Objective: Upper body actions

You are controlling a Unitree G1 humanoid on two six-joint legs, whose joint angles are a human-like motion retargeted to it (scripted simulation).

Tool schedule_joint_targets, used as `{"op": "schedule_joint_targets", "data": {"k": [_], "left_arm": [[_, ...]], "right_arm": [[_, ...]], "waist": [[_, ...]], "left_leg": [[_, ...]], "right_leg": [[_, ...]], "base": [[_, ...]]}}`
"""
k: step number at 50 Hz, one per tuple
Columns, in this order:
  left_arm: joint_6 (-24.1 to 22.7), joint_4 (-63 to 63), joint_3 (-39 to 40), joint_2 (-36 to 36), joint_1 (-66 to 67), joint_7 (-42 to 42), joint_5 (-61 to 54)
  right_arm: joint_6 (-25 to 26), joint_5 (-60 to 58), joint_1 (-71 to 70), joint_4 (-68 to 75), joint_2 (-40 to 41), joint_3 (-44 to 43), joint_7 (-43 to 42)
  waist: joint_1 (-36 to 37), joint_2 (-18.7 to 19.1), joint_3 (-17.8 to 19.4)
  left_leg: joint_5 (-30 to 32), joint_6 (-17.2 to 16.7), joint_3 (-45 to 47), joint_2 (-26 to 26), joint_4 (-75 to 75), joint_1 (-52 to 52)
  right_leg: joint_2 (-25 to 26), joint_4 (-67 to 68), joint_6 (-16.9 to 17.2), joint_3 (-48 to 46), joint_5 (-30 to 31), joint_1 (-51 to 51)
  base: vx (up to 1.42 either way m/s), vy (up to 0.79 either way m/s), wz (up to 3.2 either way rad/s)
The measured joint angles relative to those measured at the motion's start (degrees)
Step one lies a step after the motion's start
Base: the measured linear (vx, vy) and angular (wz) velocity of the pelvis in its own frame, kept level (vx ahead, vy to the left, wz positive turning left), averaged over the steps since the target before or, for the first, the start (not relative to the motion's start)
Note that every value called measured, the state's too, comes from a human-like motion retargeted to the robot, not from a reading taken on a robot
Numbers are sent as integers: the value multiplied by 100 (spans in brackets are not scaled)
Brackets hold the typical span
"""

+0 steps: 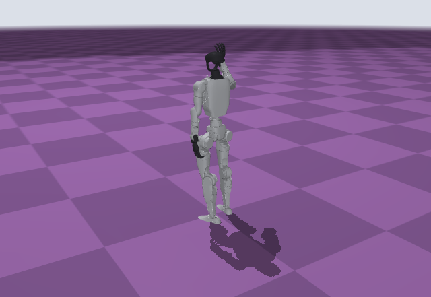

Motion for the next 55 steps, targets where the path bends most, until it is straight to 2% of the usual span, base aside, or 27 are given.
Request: {"op": "schedule_joint_targets", "data": {"k": [3,9,10,13,15,17,20,22,23,26,30,33,37,40,42,45,47,50,52,55], "left_arm": [[-20,-18,-12,9,-27,19,41],[-62,48,142,1,32,0,-257],[-69,66,182,-2,37,2,-322],[-96,78,245,-11,71,36,-407],[-107,76,253,-16,105,48,-404],[-100,80,259,-23,114,58,-390],[-65,74,218,-31,76,63,-328],[-39,52,150,-37,45,72,-246],[-36,35,117,-48,41,80,-203],[-36,-26,35,-39,16,64,-65],[-54,-45,143,-55,24,16,-34],[-88,-48,318,-87,24,-32,-139],[-165,-39,492,-74,23,-82,-272],[-168,5,593,-59,17,-161,-405],[-123,17,637,-62,34,-195,-518],[-100,31,729,-67,76,-202,-669],[-85,12,725,-81,85,-226,-662],[-67,-55,634,-99,48,-241,-553],[-97,-87,526,-111,14,-224,-463],[-147,-89,317,-136,-6,-186,-361]], "right_arm": [[-98,926,163,465,604,-343,8],[362,3414,-103,1311,2085,-912,378],[285,3899,-160,1354,2211,-905,443],[-766,4491,-169,1270,2075,-662,634],[-1466,3973,-135,1130,1693,-445,387],[-1566,2795,-100,845,1112,-318,146],[-916,794,-47,430,408,-312,118],[-324,230,7,444,302,-367,-71],[-232,231,41,554,349,-426,-135],[-258,1114,132,1256,938,-741,2],[82,3494,256,2374,1862,-1300,885],[-414,4866,613,3109,2204,-1734,2069],[-1268,5803,1600,3941,2451,-2030,2387],[-1758,5355,2550,4533,2637,-1892,2505],[-1774,4760,2979,5104,2851,-1706,2647],[-1692,3514,3476,6663,3282,-1339,3300],[-1365,2889,3727,7732,3469,-1128,3911],[-467,2058,3991,9346,3734,-944,4613],[-176,1720,4194,10174,3869,-838,4618],[72,1827,4540,11181,4063,-551,3909]], "waist": [[50,-21,30],[-157,-52,-12],[-209,-50,-19],[-362,-35,-37],[-446,-20,-53],[-467,-7,-54],[-402,1,-25],[-302,3,-5],[-257,11,1],[-135,26,25],[-174,49,11],[-270,64,37],[-518,79,158],[-695,88,278],[-762,80,324],[-794,69,382],[-753,67,426],[-575,72,523],[-423,75,561],[-261,92,536]], "left_leg": [[22,22,-52,-21,-24,14],[35,59,-329,-97,-14,-36],[33,54,-373,-102,5,-59],[26,14,-456,-92,66,-130],[19,-10,-470,-81,93,-160],[12,-24,-431,-69,106,-167],[4,-34,-334,-56,111,-147],[7,-34,-253,-47,102,-128],[14,-29,-217,-46,90,-116],[26,-4,-148,-46,60,-92],[37,27,-235,-73,40,-103],[40,81,-372,-123,24,-106],[45,193,-634,-217,-36,-40],[54,249,-789,-259,-74,24],[57,229,-818,-241,-64,30],[54,179,-725,-180,-19,13],[55,142,-629,-134,0,15],[55,83,-475,-61,36,10],[62,29,-400,-14,70,-19],[70,-47,-381,28,111,-83]], "right_leg": [[3,-13,4,-54,-6,37],[-45,-23,25,-334,-34,63],[-58,-22,29,-377,-37,62],[-98,-20,39,-454,-44,53],[-114,-18,42,-465,-44,42],[-119,-14,41,-423,-38,27],[-122,-4,37,-322,-22,12],[-114,-1,31,-240,-9,6],[-108,0,29,-204,-4,3],[-82,0,24,-135,11,-4],[-81,-6,32,-224,9,-4],[-76,-9,40,-366,-6,9],[-58,-9,58,-637,-40,70],[-48,-9,70,-795,-57,126],[-54,-9,75,-822,-55,147],[-46,-7,66,-723,-32,144],[-40,-1,57,-622,-14,138],[-32,4,46,-460,13,129],[-44,4,46,-377,23,126],[-79,-11,51,-349,22,122]], "base": [[1,0,8],[-1,-1,41],[-1,-1,37],[0,0,19],[0,0,0],[-1,1,-10],[0,2,-29],[0,2,-35],[0,2,-33],[0,2,-17],[2,1,13],[2,0,41],[2,-1,57],[-1,-1,44],[0,-1,11],[0,0,-21],[-2,3,-43],[-4,3,-45],[0,1,-34],[3,0,-5]]}}
